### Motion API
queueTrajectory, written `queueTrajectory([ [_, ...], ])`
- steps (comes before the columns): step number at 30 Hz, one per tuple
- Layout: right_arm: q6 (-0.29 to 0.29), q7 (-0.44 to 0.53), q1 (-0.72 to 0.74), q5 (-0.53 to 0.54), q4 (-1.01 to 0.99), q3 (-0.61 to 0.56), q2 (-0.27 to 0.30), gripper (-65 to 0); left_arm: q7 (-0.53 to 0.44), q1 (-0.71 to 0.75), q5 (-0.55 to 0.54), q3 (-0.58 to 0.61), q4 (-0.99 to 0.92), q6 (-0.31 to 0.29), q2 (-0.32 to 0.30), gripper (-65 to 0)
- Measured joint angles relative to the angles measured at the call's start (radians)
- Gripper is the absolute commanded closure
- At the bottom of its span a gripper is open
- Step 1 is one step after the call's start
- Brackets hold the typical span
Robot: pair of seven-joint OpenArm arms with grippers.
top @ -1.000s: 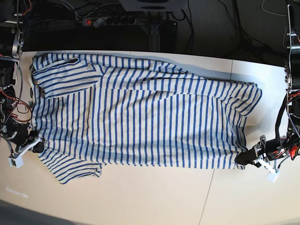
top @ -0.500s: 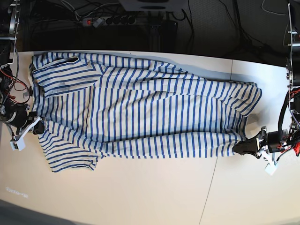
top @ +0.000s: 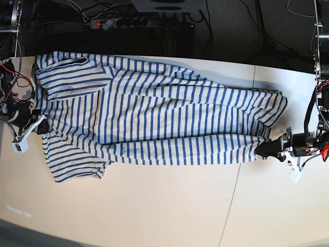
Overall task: Fold the T-shirt properly
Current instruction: 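Lift both hem corners and fold the hem over toward the collar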
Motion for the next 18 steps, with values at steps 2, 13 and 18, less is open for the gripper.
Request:
queueTrajectory([
  [2,0.000,0.002,0.000,0.000,-0.003,0.000,0.000,-12.1,-0.011,0.003,0.003,0.000,0.000,0.000,0.000,0.0],
  [13,0.000,-0.012,0.035,0.048,-0.006,0.063,-0.002,-35.8,-0.034,0.004,0.016,0.000,0.000,0.000,0.000,0.0],
  [18,0.000,-0.015,0.103,0.053,-0.006,0.083,0.000,-35.8,-0.034,0.004,0.024,0.000,0.000,0.000,0.005,0.0],
])
